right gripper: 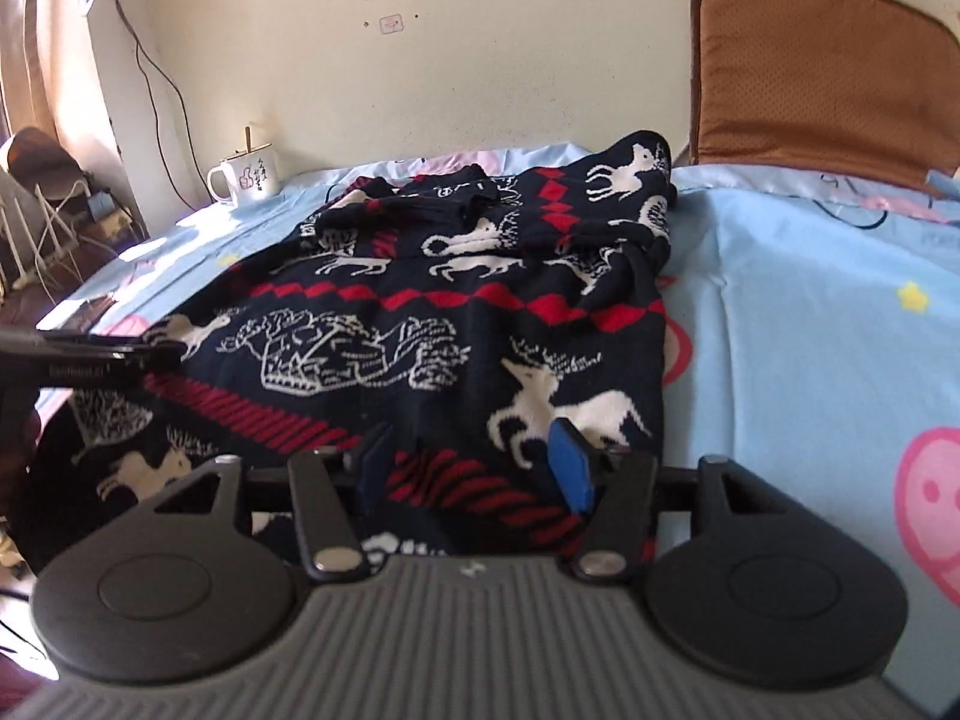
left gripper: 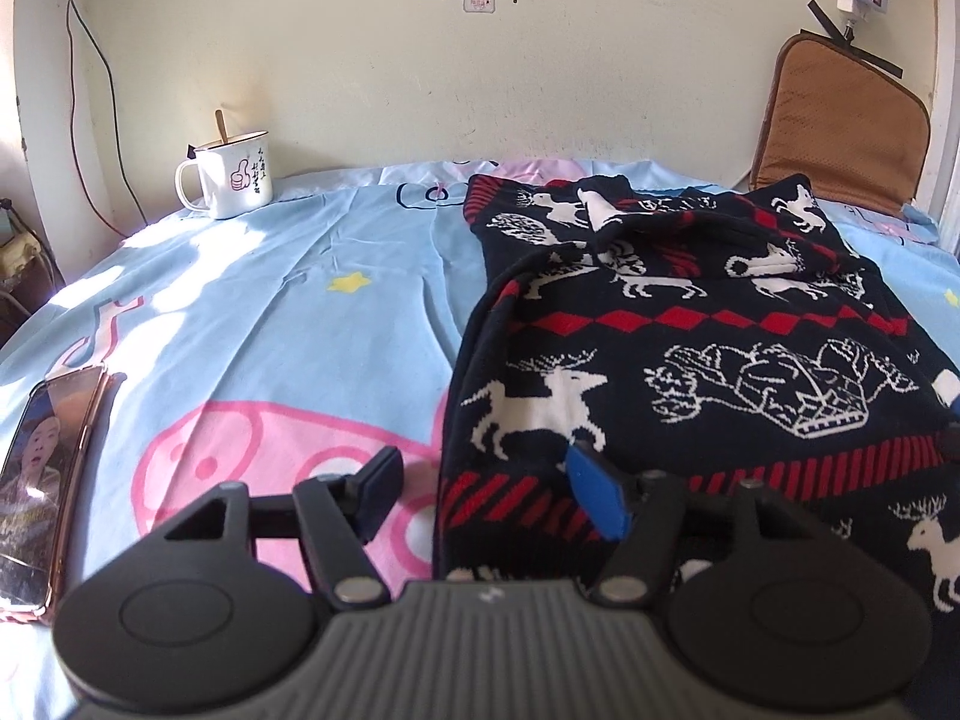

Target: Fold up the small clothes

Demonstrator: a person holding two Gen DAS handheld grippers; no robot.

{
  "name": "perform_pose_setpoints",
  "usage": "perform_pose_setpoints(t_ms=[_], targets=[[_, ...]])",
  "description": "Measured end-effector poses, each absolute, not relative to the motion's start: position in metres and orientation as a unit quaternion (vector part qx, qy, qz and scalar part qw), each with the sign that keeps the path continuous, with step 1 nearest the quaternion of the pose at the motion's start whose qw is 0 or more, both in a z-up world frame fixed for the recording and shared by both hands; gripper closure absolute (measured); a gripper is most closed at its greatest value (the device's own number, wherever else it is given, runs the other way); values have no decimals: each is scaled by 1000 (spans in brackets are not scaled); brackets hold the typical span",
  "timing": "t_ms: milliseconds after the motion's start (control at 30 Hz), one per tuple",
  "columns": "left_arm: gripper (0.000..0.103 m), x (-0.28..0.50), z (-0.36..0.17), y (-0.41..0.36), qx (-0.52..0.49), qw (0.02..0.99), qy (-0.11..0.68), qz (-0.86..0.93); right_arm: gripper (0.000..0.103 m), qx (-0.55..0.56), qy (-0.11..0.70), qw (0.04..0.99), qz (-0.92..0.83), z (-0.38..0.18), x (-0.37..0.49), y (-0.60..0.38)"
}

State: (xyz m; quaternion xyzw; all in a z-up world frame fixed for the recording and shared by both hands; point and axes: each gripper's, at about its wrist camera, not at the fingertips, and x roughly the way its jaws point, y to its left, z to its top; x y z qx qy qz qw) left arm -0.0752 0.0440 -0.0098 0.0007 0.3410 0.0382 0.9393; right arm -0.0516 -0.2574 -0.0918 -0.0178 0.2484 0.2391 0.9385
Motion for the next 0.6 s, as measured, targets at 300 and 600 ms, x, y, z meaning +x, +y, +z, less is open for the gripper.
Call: perform_pose_setpoints(t_ms=[300, 600], targets=[[27, -83, -16, 47, -2, 946, 320, 52, 36, -34, 212, 952, 218, -102, -74, -256], [19, -83, -17, 50, -7, 945, 322, 62, 36, 48, 208, 949, 234, -104, -72, -274]])
